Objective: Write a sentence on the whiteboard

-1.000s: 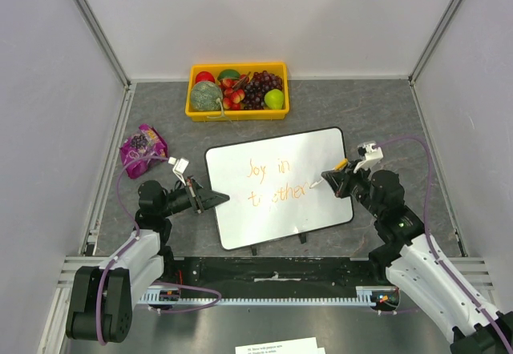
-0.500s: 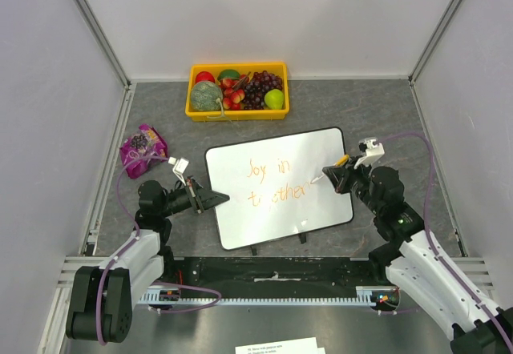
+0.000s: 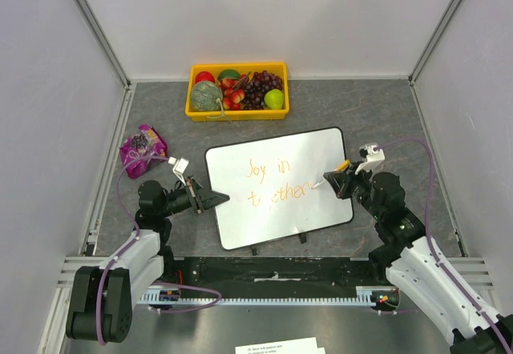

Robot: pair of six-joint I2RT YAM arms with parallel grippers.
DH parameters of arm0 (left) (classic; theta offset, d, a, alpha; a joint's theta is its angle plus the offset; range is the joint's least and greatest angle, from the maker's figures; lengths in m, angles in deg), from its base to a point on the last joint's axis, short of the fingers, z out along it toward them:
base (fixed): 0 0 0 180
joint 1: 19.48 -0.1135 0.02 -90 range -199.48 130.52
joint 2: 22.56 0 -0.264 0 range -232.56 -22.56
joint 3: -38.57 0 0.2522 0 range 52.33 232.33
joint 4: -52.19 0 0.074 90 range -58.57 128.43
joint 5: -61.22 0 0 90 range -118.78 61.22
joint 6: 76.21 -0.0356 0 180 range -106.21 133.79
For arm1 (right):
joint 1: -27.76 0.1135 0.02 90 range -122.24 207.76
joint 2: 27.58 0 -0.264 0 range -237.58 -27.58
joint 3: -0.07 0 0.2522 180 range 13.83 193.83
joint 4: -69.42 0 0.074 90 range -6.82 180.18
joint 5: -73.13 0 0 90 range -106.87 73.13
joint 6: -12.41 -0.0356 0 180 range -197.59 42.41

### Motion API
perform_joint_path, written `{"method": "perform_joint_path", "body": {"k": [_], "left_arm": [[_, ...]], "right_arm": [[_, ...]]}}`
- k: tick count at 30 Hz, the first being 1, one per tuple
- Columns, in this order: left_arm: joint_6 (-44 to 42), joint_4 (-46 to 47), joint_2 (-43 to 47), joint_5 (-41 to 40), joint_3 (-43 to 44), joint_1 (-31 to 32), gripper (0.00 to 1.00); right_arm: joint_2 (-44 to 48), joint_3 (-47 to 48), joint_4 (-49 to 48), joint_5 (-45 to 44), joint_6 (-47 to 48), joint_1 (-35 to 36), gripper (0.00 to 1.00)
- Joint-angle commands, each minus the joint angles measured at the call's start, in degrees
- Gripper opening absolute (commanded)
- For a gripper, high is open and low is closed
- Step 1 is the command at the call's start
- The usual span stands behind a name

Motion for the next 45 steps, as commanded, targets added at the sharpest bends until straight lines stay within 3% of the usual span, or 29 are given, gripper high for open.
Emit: {"method": "perform_joint_path", "body": {"k": [1, 29, 45], "left_arm": [[-5.0, 1.1, -0.2, 0.4, -1.5, 0.0, 0.02], [-5.0, 1.1, -0.2, 0.4, -1.5, 0.0, 0.02], [-5.0, 1.1, -0.1, 0.4, -1.5, 0.1, 0.02]], "right_arm": [[1.7, -1.6, 3.2, 1.1, 1.0, 0.0, 0.00], [-4.3, 4.0, -3.3, -5.0, 0.8, 0.0, 0.00], [-1.8, 2.0, 2.9, -4.8, 2.8, 0.0, 0.00]]}}
